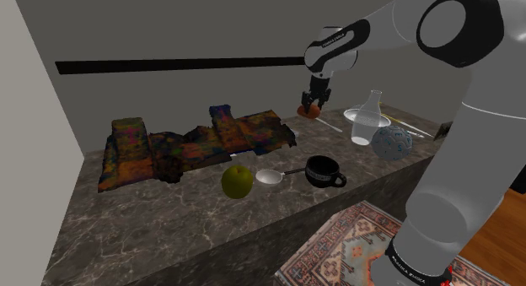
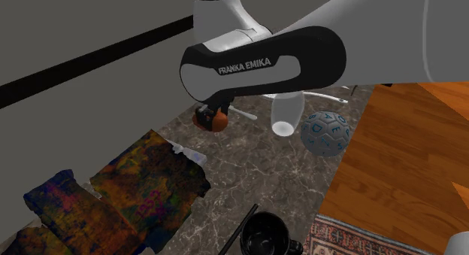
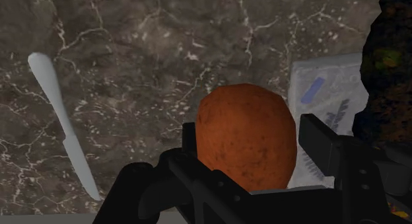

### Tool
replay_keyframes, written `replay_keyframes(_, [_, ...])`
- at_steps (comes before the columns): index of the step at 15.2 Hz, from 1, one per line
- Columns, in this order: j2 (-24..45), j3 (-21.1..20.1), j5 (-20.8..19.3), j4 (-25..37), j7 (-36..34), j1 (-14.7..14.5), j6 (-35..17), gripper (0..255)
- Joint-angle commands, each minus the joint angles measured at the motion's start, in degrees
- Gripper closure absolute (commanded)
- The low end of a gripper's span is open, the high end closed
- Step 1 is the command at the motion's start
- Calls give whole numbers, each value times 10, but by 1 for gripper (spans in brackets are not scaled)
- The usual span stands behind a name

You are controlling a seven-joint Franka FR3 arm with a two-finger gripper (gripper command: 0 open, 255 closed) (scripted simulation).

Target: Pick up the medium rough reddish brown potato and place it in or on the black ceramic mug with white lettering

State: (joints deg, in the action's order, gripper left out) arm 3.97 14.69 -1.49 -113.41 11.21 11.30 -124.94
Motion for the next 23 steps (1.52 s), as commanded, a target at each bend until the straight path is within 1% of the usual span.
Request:
replay_keyframes(1, [-7,0,-2,8,-1,0,15,255])
replay_keyframes(12, [-24,-1,-6,70,-1,-2,93,255])
replay_keyframes(17, [-137,-19,-39,-52,-48,-16,84,255])
replay_keyframes(23, [-267,-53,-61,-173,-100,-23,96,255])
